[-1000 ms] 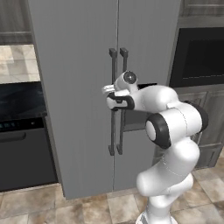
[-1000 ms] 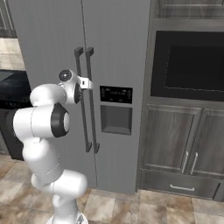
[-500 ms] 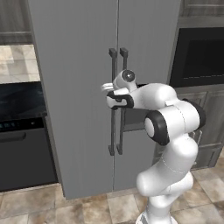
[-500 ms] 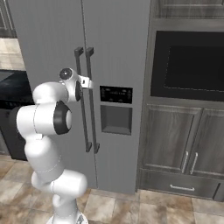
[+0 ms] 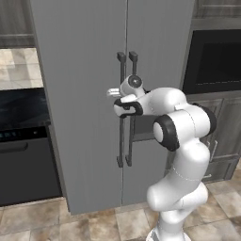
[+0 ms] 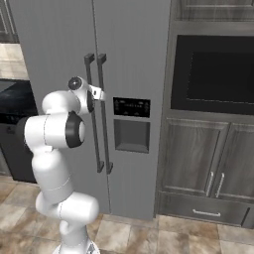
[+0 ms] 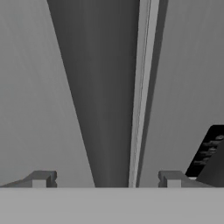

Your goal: Take the lemon wedge from the fridge and place it on the plate with fish on the dining counter.

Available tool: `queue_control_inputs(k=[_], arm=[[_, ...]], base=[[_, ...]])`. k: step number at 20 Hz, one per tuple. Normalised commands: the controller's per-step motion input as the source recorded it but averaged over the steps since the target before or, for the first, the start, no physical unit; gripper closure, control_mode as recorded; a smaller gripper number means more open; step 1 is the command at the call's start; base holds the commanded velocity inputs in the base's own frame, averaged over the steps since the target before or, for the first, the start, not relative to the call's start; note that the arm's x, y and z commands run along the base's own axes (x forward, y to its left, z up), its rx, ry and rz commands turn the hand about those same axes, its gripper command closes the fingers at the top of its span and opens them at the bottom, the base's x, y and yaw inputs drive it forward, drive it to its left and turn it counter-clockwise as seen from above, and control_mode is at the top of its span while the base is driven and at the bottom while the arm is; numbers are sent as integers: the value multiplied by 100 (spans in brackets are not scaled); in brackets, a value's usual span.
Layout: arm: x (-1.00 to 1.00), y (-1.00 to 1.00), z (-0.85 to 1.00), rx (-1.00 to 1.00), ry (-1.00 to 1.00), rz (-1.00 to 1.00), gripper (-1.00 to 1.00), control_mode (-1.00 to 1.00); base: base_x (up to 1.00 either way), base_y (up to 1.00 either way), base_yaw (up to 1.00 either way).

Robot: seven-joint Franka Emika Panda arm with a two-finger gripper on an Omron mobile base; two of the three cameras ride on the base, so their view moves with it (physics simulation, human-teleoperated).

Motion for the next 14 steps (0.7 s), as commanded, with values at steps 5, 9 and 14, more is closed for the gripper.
queue_control_inputs(k=[5, 9, 14], arm=[[49, 0, -19, 0, 0, 0, -100, -100], [24, 0, -16, 0, -4, 0, -100, -100], [13, 0, -15, -3, -5, 0, 100, -100]], base=[[0, 0, 0], [0, 0, 0], [0, 0, 0]])
